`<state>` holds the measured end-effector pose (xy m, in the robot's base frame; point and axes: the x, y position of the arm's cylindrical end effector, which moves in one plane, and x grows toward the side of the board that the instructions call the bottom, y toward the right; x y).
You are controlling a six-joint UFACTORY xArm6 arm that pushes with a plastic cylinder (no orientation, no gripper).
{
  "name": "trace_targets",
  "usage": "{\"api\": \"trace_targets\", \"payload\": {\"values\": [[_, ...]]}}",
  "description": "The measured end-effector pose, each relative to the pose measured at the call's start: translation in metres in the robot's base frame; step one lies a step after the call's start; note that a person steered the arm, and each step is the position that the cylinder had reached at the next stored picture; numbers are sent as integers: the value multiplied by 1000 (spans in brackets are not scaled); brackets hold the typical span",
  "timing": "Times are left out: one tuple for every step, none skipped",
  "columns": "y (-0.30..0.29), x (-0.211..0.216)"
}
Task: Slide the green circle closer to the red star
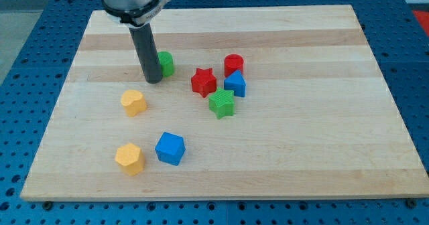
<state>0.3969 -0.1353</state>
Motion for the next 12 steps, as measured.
{"api": "trace_targets", "payload": {"values": [[-47, -4], [-60, -17], [-54, -27], [-38, -30], [-23, -30], [-8, -30], [11, -30], [24, -33], [34, -38], [47, -43], [56, -45], [58, -47]]}}
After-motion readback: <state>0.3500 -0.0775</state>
